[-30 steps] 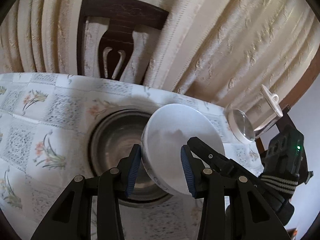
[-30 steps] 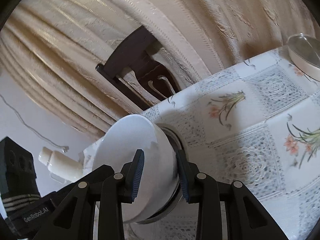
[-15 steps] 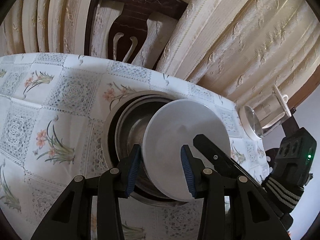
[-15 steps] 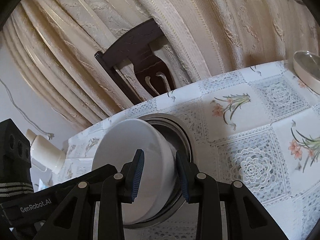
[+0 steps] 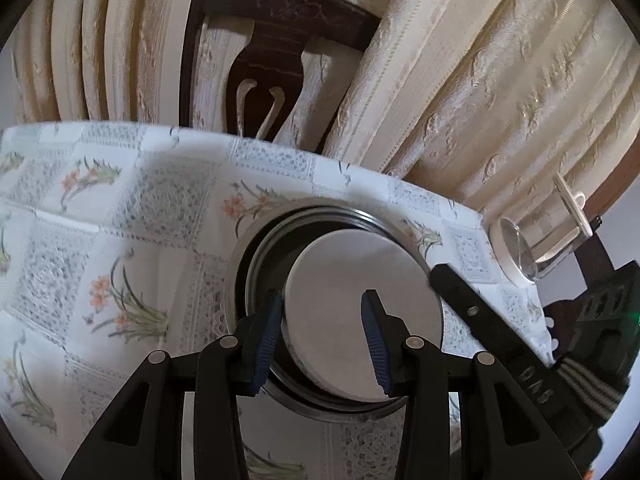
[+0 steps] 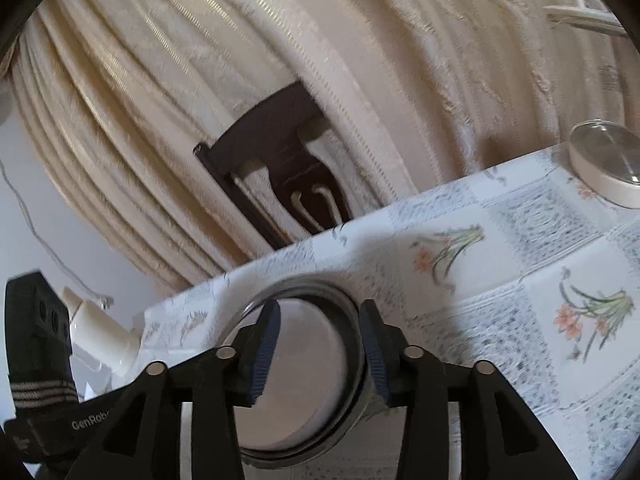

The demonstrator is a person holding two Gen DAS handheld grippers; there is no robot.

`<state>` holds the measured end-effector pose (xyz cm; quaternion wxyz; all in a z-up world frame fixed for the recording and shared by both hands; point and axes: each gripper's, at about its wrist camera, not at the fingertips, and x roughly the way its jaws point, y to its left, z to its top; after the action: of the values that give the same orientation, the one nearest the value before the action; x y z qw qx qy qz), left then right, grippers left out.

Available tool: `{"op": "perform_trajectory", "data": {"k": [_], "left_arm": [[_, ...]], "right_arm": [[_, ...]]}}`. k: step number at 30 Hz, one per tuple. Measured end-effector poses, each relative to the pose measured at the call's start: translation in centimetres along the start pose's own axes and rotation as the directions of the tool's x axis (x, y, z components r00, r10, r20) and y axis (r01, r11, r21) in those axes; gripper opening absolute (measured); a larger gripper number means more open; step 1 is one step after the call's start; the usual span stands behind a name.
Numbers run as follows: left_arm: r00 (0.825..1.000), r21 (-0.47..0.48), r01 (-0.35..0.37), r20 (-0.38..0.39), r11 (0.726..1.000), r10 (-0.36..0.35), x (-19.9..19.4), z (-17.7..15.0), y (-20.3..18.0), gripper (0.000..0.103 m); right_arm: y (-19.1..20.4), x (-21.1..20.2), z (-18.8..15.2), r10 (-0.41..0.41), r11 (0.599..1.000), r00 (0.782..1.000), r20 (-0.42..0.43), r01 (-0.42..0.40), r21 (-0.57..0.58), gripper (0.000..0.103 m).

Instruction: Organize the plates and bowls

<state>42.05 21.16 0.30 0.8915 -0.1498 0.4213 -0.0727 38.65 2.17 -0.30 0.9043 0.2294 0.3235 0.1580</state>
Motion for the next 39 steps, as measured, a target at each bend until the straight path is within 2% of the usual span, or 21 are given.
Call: {"op": "perform_trajectory", "data": {"k": [5, 11, 12, 17, 20, 25, 39], "left_arm": [[0.998, 0.047, -0.057, 0.025, 0.997, 0.056, -0.3, 0.1, -0.7, 0.043], [0.988, 0.122, -0.150, 0.065, 0.981, 0.143, -0.1, -0.2, -1.1, 0.049], [0.987, 0.124, -0.155, 0.066, 0.980, 0.148, 0.0, -0.2, -1.1, 0.049], [0.985, 0.122, -0.170, 0.044, 0.978, 0.166, 1.1, -0.3, -0.3, 0.050], [0.977, 0.123, -0.209, 0.053, 0.970, 0.204, 1.5, -0.3, 0.3, 0.052], [0.979, 0.067, -0.206, 0.023, 0.976, 0.204, 2.2, -0.3, 2.2, 0.056], [0.974, 0.063, -0.224, 0.044, 0.973, 0.222, 2.6, 0.4, 2.5, 0.059]], "right_arm": [[-1.6, -0.3, 0.7, -0.026, 0.997, 1.000, 0.009, 0.025, 0.068, 0.052], [-2.3, 0.4, 0.8, -0.024, 0.994, 0.999, -0.040, 0.028, 0.106, 0.055], [-2.3, 0.6, 0.7, -0.023, 0.994, 0.998, -0.053, 0.028, 0.104, 0.058], [-2.2, 1.5, 0.1, 0.000, 0.994, 0.993, -0.119, 0.013, 0.105, 0.060], [-2.3, 2.0, -0.2, -0.001, 0.994, 0.989, -0.149, 0.017, 0.105, 0.060], [-2.4, 2.3, -0.4, -0.005, 0.994, 0.986, -0.166, 0.023, 0.103, 0.060], [-2.0, 3.5, -0.9, -0.010, 0.998, 0.970, -0.245, 0.027, 0.065, 0.060]]}}
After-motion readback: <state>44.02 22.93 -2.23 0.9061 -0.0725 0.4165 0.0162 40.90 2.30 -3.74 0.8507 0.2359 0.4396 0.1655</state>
